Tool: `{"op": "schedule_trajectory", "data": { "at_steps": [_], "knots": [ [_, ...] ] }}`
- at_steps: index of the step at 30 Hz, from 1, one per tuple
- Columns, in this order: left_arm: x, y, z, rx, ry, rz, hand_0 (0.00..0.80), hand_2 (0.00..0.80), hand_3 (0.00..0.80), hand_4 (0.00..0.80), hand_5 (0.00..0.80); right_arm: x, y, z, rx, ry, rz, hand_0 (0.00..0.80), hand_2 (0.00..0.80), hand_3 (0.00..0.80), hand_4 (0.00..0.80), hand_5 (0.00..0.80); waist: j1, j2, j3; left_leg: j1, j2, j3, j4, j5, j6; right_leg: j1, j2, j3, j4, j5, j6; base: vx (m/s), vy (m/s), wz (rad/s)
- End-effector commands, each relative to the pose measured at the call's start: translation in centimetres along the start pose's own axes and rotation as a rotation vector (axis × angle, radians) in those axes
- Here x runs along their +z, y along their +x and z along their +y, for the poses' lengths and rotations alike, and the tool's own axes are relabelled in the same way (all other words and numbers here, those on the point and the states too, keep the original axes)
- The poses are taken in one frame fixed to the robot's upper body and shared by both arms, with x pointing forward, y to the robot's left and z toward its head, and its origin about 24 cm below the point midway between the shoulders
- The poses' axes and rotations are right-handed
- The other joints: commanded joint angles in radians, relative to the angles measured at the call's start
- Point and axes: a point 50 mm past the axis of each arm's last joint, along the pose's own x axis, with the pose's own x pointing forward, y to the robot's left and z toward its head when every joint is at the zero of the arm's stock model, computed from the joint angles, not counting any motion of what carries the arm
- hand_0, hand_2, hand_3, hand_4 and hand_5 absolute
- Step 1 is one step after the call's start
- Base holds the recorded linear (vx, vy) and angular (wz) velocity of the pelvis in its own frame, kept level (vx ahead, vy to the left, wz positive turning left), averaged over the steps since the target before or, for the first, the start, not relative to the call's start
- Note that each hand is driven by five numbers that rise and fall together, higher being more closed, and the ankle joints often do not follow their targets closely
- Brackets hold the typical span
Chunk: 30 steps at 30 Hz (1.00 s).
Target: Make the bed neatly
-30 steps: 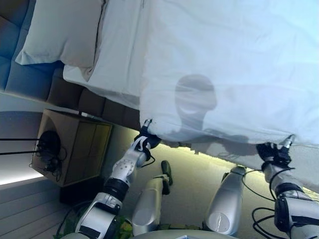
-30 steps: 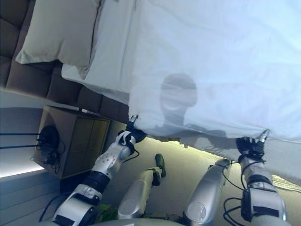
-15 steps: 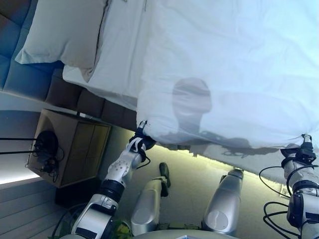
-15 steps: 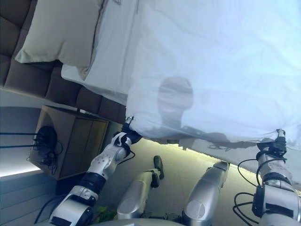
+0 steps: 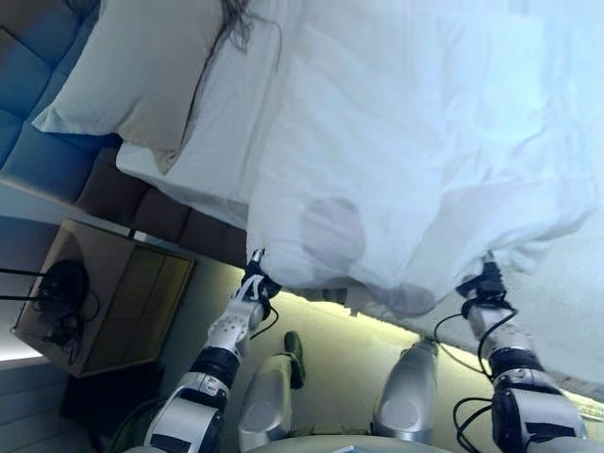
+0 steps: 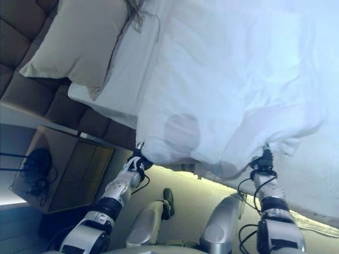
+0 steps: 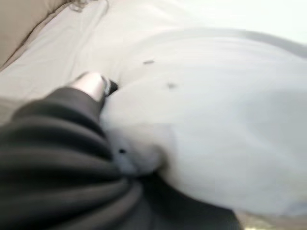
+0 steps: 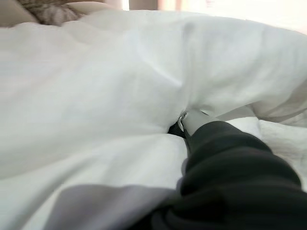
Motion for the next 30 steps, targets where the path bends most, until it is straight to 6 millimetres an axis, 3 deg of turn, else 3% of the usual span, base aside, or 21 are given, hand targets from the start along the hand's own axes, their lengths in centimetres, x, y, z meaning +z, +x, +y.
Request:
{"op": "schedule_trajectory", "data": {
  "at_steps": [1, 2, 3, 6, 7, 9, 11, 13, 15, 17, 19, 24, 27, 29, 30],
  "knots": [
    [2.8, -1.0, 0.8, -0.058, 0.029, -0.106, 0.8, 0.8, 0.8, 0.8, 0.8, -2.7, -0.5, -0.2, 0.042, -0.079, 0.103, 0.8, 0.8, 0.8, 0.8, 0.8, 0.011, -0.015, -0.055, -0.021, 0.015, -0.014, -0.031, 0.097, 0.004, 0.02, -0.076, 0.067, 0.047, 0.088, 0.037, -0.088, 0.102, -0.33],
    [3.6, -1.2, 1.1, -0.051, 0.035, -0.12, 0.8, 0.8, 0.8, 0.8, 0.8, -3.3, -0.8, -0.9, 0.033, -0.064, 0.119, 0.8, 0.8, 0.8, 0.8, 0.8, 0.019, -0.017, -0.058, -0.024, 0.009, -0.009, -0.042, 0.109, 0.023, -0.003, -0.035, 0.064, 0.116, 0.035, 0.027, -0.102, 0.114, -0.36],
    [4.4, -1.5, 1.5, -0.034, 0.032, -0.139, 0.8, 0.8, 0.8, 0.8, 0.8, -3.9, -1.1, -1.5, 0.03, -0.039, 0.13, 0.8, 0.8, 0.8, 0.8, 0.8, 0.032, -0.017, -0.062, -0.023, 0.007, 0.005, -0.06, 0.123, 0.046, -0.021, 0.024, 0.032, 0.22, -0.036, 0.014, -0.104, 0.092, -0.25],
    [5.9, -2.0, 2.6, 0.004, -0.031, -0.204, 0.8, 0.8, 0.8, 0.8, 0.8, -5.7, -2.1, -3.2, 0.023, 0.06, 0.148, 0.8, 0.8, 0.8, 0.8, 0.8, 0.055, -0.034, -0.081, -0.021, 0.004, 0.021, -0.122, 0.171, 0.074, -0.041, 0.177, -0.046, 0.334, -0.125, -0.021, -0.091, -0.047, -0.31],
    [6.2, -2.0, 2.8, 0.014, -0.044, -0.222, 0.8, 0.8, 0.8, 0.8, 0.8, -6.0, -2.5, -3.7, 0.02, 0.089, 0.146, 0.8, 0.8, 0.8, 0.8, 0.8, 0.061, -0.042, -0.085, -0.026, 0.0, 0.019, -0.135, 0.189, 0.074, -0.033, 0.227, -0.07, 0.319, -0.126, -0.039, -0.05, -0.183, -0.56],
    [6.4, -2.0, 2.8, 0.024, -0.065, -0.244, 0.8, 0.8, 0.8, 0.8, 0.8, -6.7, -2.9, -4.3, 0.017, 0.118, 0.138, 0.8, 0.8, 0.8, 0.8, 0.8, 0.077, -0.055, -0.091, -0.03, -0.008, 0.003, -0.149, 0.21, 0.06, 0.005, 0.269, -0.119, 0.24, -0.132, -0.072, -0.035, -0.213, -0.3],
    [6.3, -1.9, 2.9, 0.023, -0.051, -0.249, 0.8, 0.8, 0.8, 0.8, 0.8, -6.8, -2.9, -4.3, 0.025, 0.123, 0.136, 0.8, 0.8, 0.8, 0.8, 0.8, 0.074, -0.051, -0.09, -0.029, -0.003, -0.013, -0.164, 0.232, 0.045, 0.04, 0.298, -0.131, 0.168, -0.134, -0.097, -0.04, -0.142, -0.15],
    [6.2, -1.8, 2.8, 0.012, -0.029, -0.265, 0.8, 0.8, 0.8, 0.8, 0.8, -6.8, -2.5, -3.2, 0.059, 0.098, 0.152, 0.8, 0.8, 0.8, 0.8, 0.8, 0.071, -0.043, -0.078, -0.055, 0.014, -0.028, -0.168, 0.298, 0.01, 0.068, 0.334, -0.131, 0.101, -0.129, -0.117, -0.104, -0.062, -0.16],
    [6.2, -1.6, 2.3, -0.029, -0.048, -0.287, 0.8, 0.8, 0.8, 0.8, 0.8, -7.0, -1.5, -1.2, 0.119, 0.055, 0.177, 0.8, 0.8, 0.8, 0.8, 0.8, 0.065, -0.038, -0.057, -0.107, 0.041, -0.073, -0.125, 0.347, -0.012, 0.065, 0.361, -0.106, 0.073, -0.132, -0.141, -0.18, -0.028, -0.07],
    [6.4, -1.6, 2.1, -0.034, -0.047, -0.292, 0.8, 0.8, 0.8, 0.8, 0.8, -7.2, -1.2, -0.4, 0.136, 0.057, 0.179, 0.8, 0.8, 0.8, 0.8, 0.8, 0.055, -0.036, -0.05, -0.129, 0.083, -0.075, -0.08, 0.347, -0.023, 0.05, 0.36, -0.101, 0.093, -0.145, -0.153, -0.097, -0.022, -0.07],
    [6.3, -1.8, 2.9, 0.002, -0.054, -0.285, 0.8, 0.8, 0.8, 0.8, 0.8, -7.0, -1.5, -0.7, 0.136, 0.063, 0.175, 0.8, 0.8, 0.8, 0.8, 0.8, 0.039, -0.039, -0.051, -0.123, 0.159, -0.101, -0.034, 0.351, -0.049, 0.035, 0.347, -0.088, 0.138, -0.165, -0.161, 0.019, 0.041, -0.01],
    [5.0, -2.4, 5.5, 0.056, -0.083, -0.247, 0.8, 0.8, 0.8, 0.8, 0.8, -6.0, -1.8, -1.3, 0.087, 0.048, 0.155, 0.8, 0.8, 0.8, 0.8, 0.8, -0.004, -0.004, -0.097, -0.007, 0.302, -0.159, -0.148, 0.447, -0.095, 0.041, 0.306, -0.04, 0.175, -0.182, -0.144, 0.146, 0.37, 0.08],
    [3.9, -2.8, 6.7, 0.086, -0.121, -0.215, 0.8, 0.8, 0.8, 0.8, 0.8, -5.3, -1.7, -1.4, 0.06, 0.001, 0.143, 0.8, 0.8, 0.8, 0.8, 0.8, -0.019, 0.037, -0.129, 0.105, 0.333, -0.151, -0.286, 0.461, -0.113, 0.04, 0.238, 0.004, 0.204, -0.198, -0.103, 0.188, 0.652, -0.07],
    [3.2, -2.9, 7.1, 0.1, -0.13, -0.191, 0.8, 0.8, 0.8, 0.8, 0.8, -4.9, -1.8, -1.5, 0.044, -0.017, 0.129, 0.8, 0.8, 0.8, 0.8, 0.8, -0.014, 0.052, -0.144, 0.143, 0.316, -0.148, -0.342, 0.453, -0.116, 0.056, 0.19, 0.028, 0.2, -0.198, -0.069, 0.183, 0.578, -0.13],
    [2.7, -3.0, 7.3, 0.106, -0.132, -0.168, 0.8, 0.8, 0.8, 0.8, 0.8, -4.6, -1.8, -1.6, 0.036, -0.029, 0.113, 0.8, 0.8, 0.8, 0.8, 0.8, -0.015, 0.068, -0.155, 0.16, 0.294, -0.136, -0.36, 0.428, -0.118, 0.07, 0.145, 0.042, 0.19, -0.19, -0.038, 0.146, 0.574, -0.07]
  ]
}}
